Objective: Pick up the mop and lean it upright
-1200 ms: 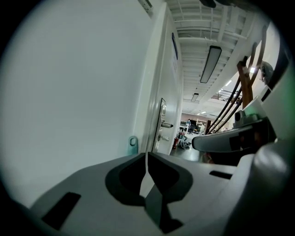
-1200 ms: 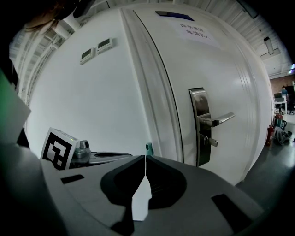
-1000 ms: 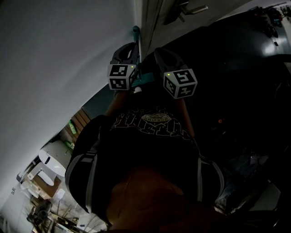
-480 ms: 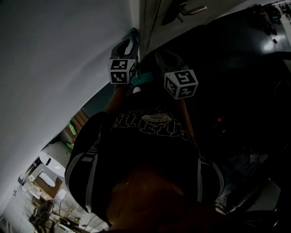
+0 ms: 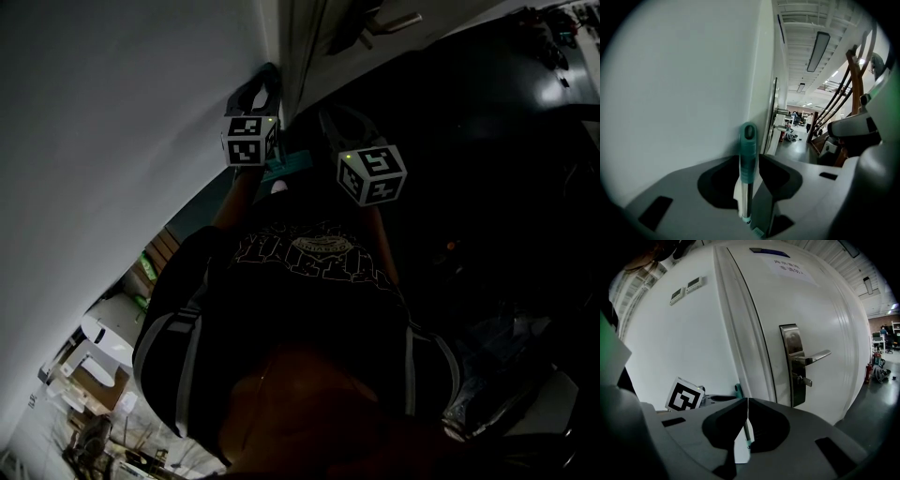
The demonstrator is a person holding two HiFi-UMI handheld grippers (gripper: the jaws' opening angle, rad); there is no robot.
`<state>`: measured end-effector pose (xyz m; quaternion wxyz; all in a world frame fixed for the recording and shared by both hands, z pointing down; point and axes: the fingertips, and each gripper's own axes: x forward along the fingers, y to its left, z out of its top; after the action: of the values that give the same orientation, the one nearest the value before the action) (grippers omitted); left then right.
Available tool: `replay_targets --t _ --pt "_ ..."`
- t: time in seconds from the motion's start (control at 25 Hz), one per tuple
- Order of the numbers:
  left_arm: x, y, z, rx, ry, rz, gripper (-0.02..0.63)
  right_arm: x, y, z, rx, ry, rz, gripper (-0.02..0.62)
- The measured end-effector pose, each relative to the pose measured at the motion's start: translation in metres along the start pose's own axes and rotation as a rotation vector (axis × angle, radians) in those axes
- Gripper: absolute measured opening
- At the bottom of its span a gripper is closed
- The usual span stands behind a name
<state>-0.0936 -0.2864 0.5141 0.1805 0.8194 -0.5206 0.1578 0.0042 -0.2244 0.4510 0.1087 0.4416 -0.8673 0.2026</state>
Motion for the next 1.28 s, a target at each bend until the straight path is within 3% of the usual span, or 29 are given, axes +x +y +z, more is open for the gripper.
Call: replay_targets --t 1.28 --pt "0.004 0.005 -0.004 -0.008 -0.005 0.046 0.146 -0.009 -0.019 0.0 0.018 -0.003 -0.017 0.02"
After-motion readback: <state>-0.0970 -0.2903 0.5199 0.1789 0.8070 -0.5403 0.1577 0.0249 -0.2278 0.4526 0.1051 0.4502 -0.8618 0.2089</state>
